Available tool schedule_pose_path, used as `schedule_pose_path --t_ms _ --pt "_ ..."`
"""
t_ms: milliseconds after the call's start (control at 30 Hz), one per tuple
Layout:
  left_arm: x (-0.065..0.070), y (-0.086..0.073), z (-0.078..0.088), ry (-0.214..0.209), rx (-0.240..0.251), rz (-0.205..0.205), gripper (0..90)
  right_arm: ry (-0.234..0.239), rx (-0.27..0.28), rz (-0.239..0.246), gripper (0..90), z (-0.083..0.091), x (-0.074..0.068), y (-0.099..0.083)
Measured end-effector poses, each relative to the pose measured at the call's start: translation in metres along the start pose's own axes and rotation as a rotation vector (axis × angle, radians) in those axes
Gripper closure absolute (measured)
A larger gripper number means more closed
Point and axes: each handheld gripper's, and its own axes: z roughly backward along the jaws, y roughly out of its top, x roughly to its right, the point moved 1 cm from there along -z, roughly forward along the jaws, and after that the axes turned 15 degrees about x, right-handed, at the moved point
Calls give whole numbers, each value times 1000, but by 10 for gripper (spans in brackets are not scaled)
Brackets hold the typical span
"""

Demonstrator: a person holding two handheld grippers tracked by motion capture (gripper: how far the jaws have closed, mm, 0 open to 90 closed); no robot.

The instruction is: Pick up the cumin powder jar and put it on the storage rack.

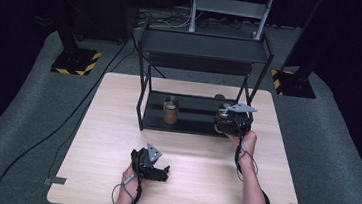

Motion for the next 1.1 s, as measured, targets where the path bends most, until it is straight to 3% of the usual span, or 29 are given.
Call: schedule_pose_path --t_ms 1100 --pt "0 0 0 -1 -1 3 20 4 -27 -21 301 -24 5 -4"
